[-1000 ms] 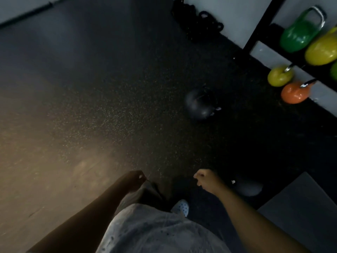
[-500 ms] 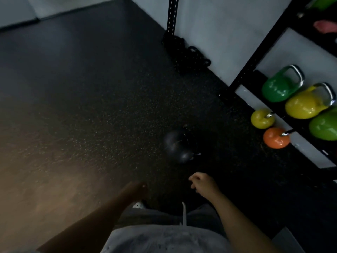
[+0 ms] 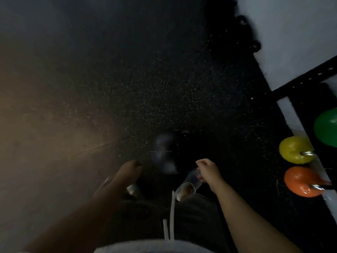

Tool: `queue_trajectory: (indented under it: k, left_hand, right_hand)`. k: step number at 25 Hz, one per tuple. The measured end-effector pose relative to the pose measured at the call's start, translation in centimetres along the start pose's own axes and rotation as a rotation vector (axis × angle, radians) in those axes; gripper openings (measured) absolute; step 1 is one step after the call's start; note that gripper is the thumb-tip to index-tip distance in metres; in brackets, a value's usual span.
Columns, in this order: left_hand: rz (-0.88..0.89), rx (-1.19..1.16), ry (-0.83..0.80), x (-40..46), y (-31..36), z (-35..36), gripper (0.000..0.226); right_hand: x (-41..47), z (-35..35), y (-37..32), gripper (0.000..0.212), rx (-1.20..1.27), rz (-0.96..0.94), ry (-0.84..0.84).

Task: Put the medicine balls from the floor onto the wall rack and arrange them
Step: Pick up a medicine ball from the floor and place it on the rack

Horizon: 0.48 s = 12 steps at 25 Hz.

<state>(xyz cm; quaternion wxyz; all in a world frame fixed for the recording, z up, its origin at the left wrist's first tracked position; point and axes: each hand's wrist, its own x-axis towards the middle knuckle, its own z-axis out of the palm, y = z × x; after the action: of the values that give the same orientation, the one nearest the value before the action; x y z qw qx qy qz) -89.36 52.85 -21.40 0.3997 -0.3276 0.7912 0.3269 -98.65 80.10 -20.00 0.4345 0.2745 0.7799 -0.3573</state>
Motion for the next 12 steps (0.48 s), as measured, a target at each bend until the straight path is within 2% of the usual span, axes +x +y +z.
queue_trajectory:
  k: [3, 6, 10, 12]
  left_hand:
    - [-0.027, -0.096, 0.032, 5.1, 2.3, 3.3, 0.026]
    - [-0.063, -0.152, 0.013, 12.7, 3.2, 6.8, 0.023]
    - [-0.236, -0.337, 0.08, 23.7, 1.8, 10.1, 0.038]
    - [-0.34, -0.508, 0.09, 27.7, 0.4, 11.9, 0.051]
  right_hand:
    - [7.1, -0.1, -1.0, 0.026, 0.011, 0.049, -0.065]
    - [16.7, 1.9, -0.5, 0.028, 0.012, 0.094, -0.06]
    - [28.3, 6.1, 1.8, 0.03, 0.065, 0.166, -0.001]
    - [32.5, 7.9, 3.2, 0.042, 0.161, 0.2, 0.054]
